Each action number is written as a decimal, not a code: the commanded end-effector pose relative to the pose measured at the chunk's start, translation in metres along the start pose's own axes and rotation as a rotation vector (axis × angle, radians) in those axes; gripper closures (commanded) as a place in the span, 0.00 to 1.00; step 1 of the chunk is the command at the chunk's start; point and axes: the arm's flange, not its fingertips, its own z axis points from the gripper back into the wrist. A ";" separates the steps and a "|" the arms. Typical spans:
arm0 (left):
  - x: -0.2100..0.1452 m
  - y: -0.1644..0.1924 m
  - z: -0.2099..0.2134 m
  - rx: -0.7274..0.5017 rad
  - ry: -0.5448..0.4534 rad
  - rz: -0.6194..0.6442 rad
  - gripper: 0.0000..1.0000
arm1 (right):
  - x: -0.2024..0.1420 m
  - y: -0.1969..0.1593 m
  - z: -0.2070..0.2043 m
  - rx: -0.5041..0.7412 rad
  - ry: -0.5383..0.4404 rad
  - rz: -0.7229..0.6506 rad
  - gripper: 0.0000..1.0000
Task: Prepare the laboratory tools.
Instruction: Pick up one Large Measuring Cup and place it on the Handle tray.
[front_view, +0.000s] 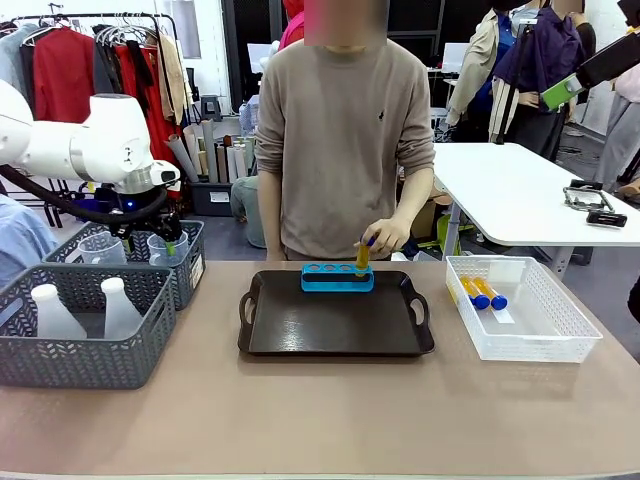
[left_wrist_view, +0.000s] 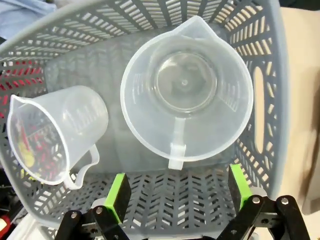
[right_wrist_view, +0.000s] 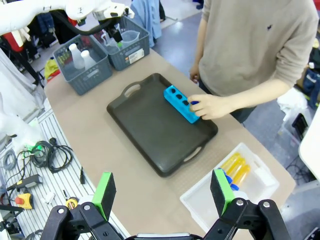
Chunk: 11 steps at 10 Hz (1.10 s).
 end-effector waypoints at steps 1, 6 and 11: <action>0.008 0.008 -0.005 -0.003 0.002 0.007 0.00 | 0.000 0.001 0.000 0.012 -0.010 0.006 0.00; 0.009 0.004 -0.040 -0.048 0.004 -0.006 0.00 | 0.000 0.001 0.000 0.012 -0.010 0.006 0.00; 0.002 0.002 -0.032 -0.062 -0.036 -0.027 0.95 | 0.000 0.001 0.000 0.012 -0.010 0.006 0.00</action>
